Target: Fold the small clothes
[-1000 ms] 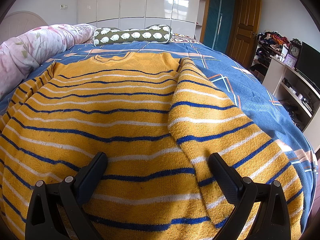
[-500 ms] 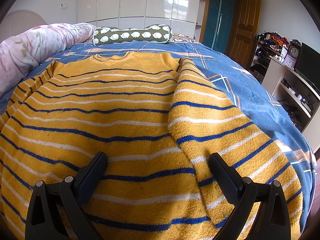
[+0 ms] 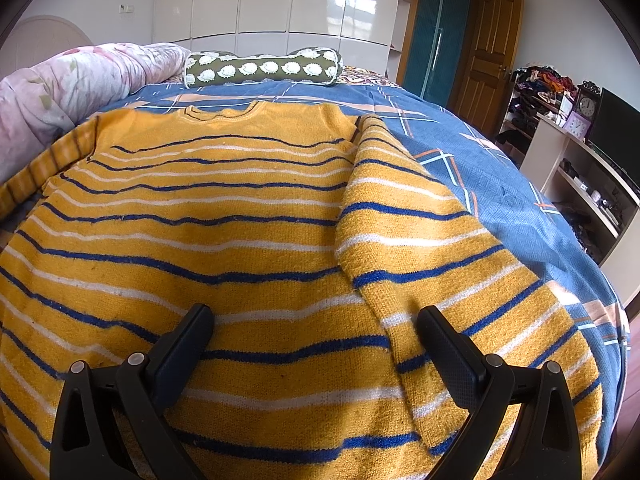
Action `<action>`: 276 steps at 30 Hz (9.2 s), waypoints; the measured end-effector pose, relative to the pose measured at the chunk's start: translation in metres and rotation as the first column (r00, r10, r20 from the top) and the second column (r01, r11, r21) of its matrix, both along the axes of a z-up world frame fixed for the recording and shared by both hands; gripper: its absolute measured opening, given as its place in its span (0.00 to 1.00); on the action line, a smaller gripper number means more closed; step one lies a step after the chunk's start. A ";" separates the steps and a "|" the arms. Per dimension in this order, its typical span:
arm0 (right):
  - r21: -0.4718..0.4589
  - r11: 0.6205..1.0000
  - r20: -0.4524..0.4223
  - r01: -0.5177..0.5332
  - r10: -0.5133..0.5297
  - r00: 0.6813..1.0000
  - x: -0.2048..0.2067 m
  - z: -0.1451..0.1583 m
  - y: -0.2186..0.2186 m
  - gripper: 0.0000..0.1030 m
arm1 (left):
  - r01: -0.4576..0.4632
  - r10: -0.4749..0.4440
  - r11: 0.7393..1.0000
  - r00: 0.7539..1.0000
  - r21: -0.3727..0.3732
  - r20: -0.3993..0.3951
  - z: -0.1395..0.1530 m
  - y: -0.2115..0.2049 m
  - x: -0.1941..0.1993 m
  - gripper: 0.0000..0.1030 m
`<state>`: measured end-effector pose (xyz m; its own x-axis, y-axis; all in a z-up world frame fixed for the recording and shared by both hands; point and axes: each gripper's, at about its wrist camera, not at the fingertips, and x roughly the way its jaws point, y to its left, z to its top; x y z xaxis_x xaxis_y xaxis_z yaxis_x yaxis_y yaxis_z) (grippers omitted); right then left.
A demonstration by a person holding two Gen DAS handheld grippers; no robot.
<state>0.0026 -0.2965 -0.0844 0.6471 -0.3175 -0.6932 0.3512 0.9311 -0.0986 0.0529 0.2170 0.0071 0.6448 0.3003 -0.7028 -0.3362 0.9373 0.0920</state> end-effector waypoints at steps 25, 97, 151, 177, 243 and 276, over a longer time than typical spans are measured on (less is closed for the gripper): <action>0.284 0.958 0.064 0.050 -0.071 0.995 -0.207 0.051 -0.138 0.89 | 0.500 -0.506 0.849 0.862 -0.169 0.005 0.029 -0.194 -0.088 0.80; 0.755 0.411 -0.044 -0.510 0.808 0.587 0.152 0.011 0.345 0.58 | 0.092 -0.043 0.931 0.989 -0.353 0.144 -0.044 0.099 -0.147 0.80; 0.471 0.799 -0.056 -0.373 0.450 0.892 0.102 0.018 -0.004 0.26 | 0.577 -0.578 0.804 0.815 -0.143 0.033 -0.003 -0.171 -0.079 0.82; 0.369 0.867 -0.011 -0.336 0.365 0.931 0.154 0.110 0.013 0.56 | 0.588 -0.600 0.766 0.799 -0.260 0.042 -0.037 -0.175 -0.046 0.82; 0.426 0.899 -0.130 -0.098 0.169 0.977 0.099 0.024 -0.086 0.00 | 0.537 -0.557 0.828 0.818 -0.160 -0.141 -0.031 -0.301 0.193 0.84; 0.662 0.731 0.069 -0.167 0.163 0.984 -0.112 0.008 -0.077 0.53 | 0.496 -0.623 0.649 0.782 -0.577 -0.028 -0.074 -0.178 0.010 0.72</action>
